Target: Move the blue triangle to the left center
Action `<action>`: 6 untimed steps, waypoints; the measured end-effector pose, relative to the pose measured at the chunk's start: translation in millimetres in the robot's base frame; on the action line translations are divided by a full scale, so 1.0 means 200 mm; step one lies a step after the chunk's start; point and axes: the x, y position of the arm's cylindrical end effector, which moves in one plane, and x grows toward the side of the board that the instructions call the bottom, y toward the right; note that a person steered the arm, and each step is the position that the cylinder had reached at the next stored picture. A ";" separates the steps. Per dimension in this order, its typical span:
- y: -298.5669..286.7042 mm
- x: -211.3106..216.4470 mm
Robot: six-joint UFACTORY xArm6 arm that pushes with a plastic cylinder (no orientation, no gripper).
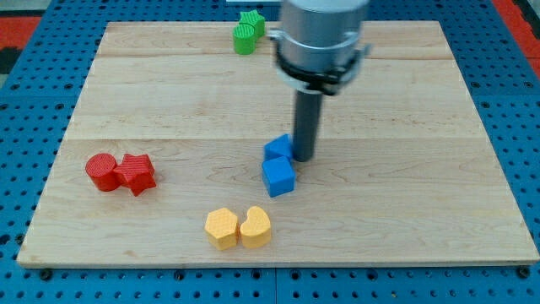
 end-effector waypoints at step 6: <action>-0.56 0.04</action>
